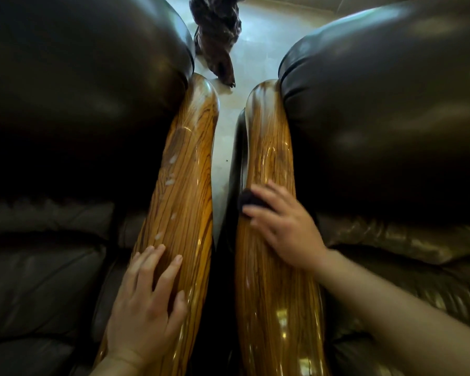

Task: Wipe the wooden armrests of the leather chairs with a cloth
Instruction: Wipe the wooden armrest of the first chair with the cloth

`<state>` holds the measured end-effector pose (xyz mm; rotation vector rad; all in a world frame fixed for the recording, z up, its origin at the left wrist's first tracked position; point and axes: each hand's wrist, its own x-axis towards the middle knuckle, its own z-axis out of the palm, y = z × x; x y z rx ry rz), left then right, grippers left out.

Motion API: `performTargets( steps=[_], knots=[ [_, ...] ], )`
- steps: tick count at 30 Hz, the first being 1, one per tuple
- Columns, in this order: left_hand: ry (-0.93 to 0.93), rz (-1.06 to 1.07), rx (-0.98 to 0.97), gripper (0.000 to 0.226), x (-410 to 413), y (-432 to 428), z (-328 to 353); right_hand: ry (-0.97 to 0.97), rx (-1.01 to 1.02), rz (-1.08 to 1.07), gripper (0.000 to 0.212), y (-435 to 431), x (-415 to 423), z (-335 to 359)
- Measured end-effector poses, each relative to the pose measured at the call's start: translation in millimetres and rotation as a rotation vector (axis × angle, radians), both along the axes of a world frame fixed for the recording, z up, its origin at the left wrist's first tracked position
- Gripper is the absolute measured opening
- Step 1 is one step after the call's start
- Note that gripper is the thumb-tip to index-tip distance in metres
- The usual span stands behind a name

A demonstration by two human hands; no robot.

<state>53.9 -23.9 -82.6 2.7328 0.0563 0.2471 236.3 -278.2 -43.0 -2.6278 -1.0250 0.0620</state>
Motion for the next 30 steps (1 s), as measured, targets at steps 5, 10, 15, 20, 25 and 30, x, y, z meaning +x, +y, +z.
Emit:
performTargets(
  steps=[5, 10, 15, 20, 25, 30],
  knots=[
    [-0.040, -0.005, 0.018, 0.055, 2.3, 1.0, -1.6, 0.001, -0.040, -0.329, 0.042, 55.9, 125.2, 10.4],
    [-0.063, -0.004, 0.018, 0.051, 2.9, 0.6, -1.2, -0.024, 0.002, -0.424, 0.041, 58.4, 162.4, 8.2],
    [-0.037, -0.001, 0.029, 0.056, 2.3, -0.4, 2.9, -0.006, 0.162, -0.613, 0.041, 40.3, 70.9, -3.8],
    [0.003, 0.003, 0.030, 0.055, 0.5, -0.7, 6.4, 0.035, -0.062, -0.378, 0.046, 18.3, -78.2, -5.2],
    [0.036, 0.011, 0.021, 0.056, -0.4, -1.7, 7.2, -0.106, -0.282, 0.019, 0.034, 22.3, -85.6, -0.8],
    [0.026, 0.010, -0.003, 0.056, -0.9, -2.8, 8.1, -0.164, -0.293, 0.122, 0.027, 24.1, -100.6, -12.0]
  ],
)
